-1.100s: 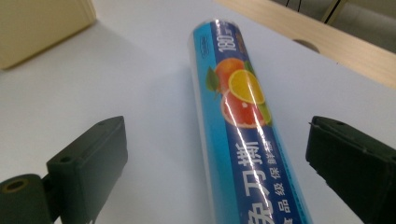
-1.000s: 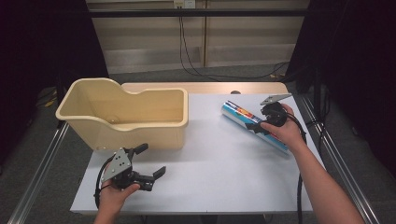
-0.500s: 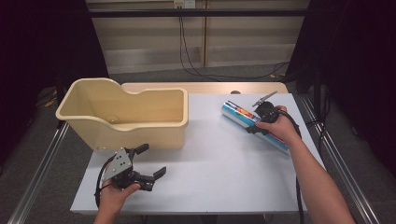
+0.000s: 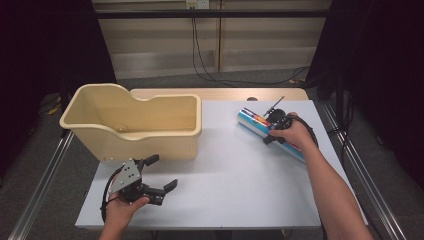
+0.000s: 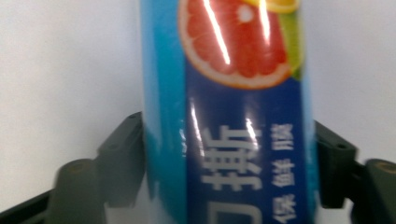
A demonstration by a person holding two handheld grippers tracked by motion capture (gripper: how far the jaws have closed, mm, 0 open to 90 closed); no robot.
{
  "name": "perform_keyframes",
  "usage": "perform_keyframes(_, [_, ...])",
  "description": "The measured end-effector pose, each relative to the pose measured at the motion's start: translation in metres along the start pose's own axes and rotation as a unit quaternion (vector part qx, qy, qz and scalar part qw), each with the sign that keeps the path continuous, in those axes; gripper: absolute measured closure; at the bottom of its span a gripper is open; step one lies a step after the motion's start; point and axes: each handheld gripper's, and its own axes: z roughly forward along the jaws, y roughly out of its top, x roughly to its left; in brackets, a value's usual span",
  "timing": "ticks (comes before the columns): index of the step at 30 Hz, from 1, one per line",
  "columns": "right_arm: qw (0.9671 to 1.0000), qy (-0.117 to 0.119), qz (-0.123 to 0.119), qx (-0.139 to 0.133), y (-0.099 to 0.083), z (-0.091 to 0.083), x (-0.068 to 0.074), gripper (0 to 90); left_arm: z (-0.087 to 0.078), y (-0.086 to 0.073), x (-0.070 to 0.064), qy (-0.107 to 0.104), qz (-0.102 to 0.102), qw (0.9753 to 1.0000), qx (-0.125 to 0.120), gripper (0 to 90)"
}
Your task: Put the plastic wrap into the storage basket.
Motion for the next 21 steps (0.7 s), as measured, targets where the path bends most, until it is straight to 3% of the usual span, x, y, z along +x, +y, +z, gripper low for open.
perform_keyframes(6, [0.9992,-0.013,-0.019,0.033,0.007,-0.001,0.005,31.4,0.0,-0.001,0.001,-0.001,-0.002,1.0,0.002,1.0])
perform_keyframes(8, [0.999,0.002,-0.013,0.042,0.008,-0.002,0.003,31.6,-0.001,-0.001,0.001,0.0,0.0,1.0,0.003,1.1])
perform_keyframes(14, [0.9989,0.02,-0.016,0.039,0.009,-0.015,0.0,31.7,0.001,-0.002,0.002,0.0,-0.003,1.0,0.005,1.2])
perform_keyframes(19, [0.9988,0.018,-0.018,0.042,0.012,-0.029,-0.001,31.7,0.002,-0.001,0.002,0.0,-0.001,1.0,0.005,1.2])
perform_keyframes(21, [0.9993,0.011,-0.021,0.029,0.012,-0.035,-0.003,31.7,0.002,-0.001,0.001,-0.001,-0.001,1.0,0.005,1.3])
